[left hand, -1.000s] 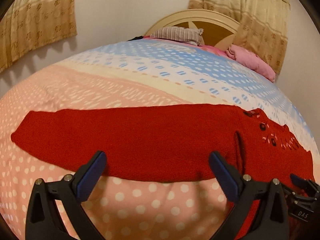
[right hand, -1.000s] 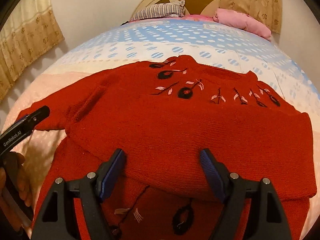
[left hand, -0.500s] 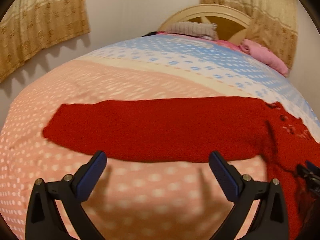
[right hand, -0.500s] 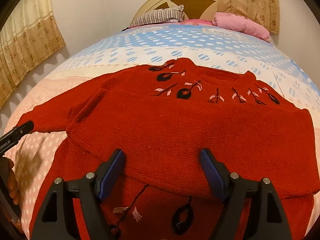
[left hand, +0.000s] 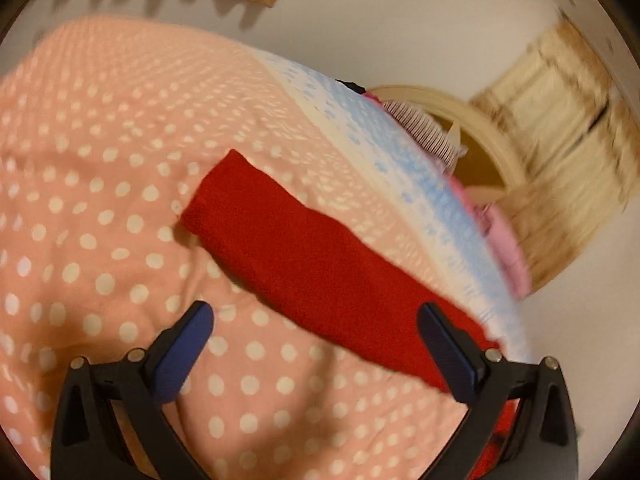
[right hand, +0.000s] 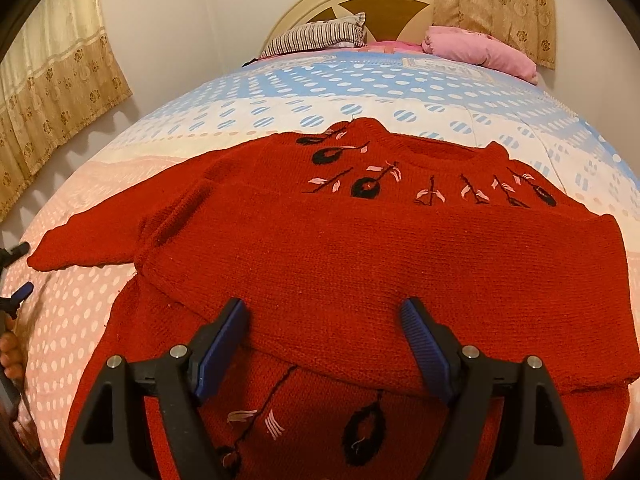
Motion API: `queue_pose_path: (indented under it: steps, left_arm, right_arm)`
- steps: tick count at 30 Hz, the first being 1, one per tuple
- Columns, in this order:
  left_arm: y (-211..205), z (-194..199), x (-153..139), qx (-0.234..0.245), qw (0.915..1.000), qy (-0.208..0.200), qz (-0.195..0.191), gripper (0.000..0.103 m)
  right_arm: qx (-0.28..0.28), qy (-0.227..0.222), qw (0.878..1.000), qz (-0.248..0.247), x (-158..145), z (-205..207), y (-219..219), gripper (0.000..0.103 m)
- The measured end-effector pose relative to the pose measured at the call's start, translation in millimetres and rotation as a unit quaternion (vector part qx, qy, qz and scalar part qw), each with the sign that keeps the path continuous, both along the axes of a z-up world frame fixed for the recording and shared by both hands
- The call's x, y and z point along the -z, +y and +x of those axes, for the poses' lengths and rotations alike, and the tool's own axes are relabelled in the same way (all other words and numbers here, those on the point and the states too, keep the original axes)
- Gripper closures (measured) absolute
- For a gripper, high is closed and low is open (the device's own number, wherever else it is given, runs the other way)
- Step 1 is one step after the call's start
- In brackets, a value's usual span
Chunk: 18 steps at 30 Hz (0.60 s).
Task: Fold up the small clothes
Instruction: 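Move the left tool to the other sleeve cuff and close on it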
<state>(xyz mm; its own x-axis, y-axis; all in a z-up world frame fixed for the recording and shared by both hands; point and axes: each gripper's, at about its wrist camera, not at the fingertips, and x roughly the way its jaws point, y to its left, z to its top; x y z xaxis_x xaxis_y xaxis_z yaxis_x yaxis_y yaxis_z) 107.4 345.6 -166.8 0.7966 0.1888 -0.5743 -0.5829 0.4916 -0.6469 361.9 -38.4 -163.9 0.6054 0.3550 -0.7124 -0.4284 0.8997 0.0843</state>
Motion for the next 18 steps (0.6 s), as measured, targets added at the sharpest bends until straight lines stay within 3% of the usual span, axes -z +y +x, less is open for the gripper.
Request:
queue_pose_path:
  steps: [3, 14, 18]
  left_arm:
    - [8.1, -7.7, 2.7, -0.018, 0.9982, -0.042, -0.04, 0.0]
    - [24.4, -8.5, 5.3, -0.014, 0.9877, -0.136, -0.076, 0.0]
    - [27.4, -0.8, 7.0, -0.006, 0.9886, -0.128, -0.079, 0.0]
  right_arm:
    - [0.001, -0.001, 1.0, -0.001, -0.1, -0.2, 0.4, 0.022]
    - [0.004, -0.002, 1.0, 0.002, 0.1, -0.9, -1.0, 0.021]
    - [0.005, -0.002, 1.0, 0.001, 0.1, -1.1, -0.8, 0.021]
